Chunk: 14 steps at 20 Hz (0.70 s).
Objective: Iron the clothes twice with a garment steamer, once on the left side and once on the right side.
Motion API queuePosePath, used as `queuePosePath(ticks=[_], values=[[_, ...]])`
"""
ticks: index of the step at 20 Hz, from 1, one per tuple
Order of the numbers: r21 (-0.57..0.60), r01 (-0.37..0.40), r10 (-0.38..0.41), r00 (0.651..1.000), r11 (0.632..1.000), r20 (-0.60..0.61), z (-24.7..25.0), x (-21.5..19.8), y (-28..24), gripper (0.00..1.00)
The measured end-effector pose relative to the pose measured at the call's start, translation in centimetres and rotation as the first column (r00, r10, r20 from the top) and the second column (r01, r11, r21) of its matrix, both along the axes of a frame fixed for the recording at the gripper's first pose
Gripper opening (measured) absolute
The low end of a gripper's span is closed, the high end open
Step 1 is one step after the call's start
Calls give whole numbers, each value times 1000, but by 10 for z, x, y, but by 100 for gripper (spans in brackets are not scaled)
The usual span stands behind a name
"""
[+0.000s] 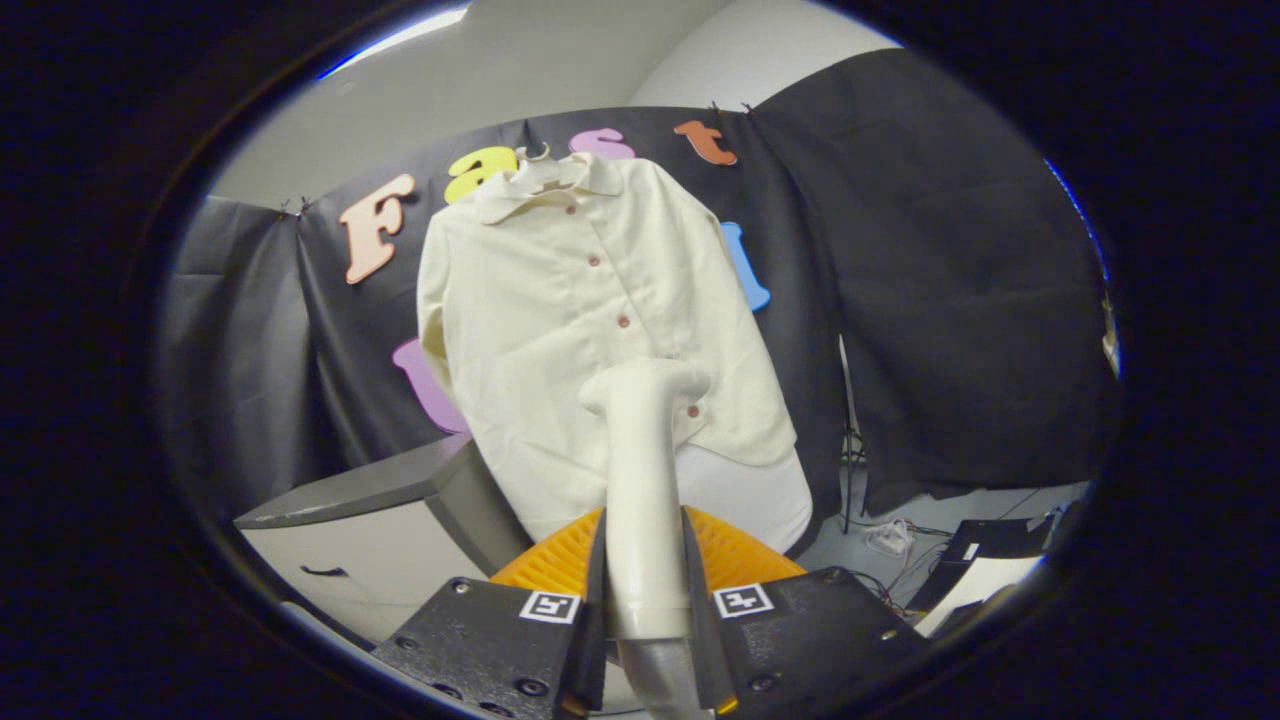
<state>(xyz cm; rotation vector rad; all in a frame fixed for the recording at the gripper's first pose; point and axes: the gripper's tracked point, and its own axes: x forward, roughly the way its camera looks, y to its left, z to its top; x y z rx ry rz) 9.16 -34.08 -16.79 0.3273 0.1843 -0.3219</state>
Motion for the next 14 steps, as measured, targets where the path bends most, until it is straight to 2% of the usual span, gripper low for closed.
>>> queuePosePath(ticks=[5,9,14], values=[[-21,-94,95,993,995,64,53,-19,74,34],[-67,-177,184,975,982,123,94,-34,134,34],[-132,-222,241,959,966,152,129,-49,195,34]])
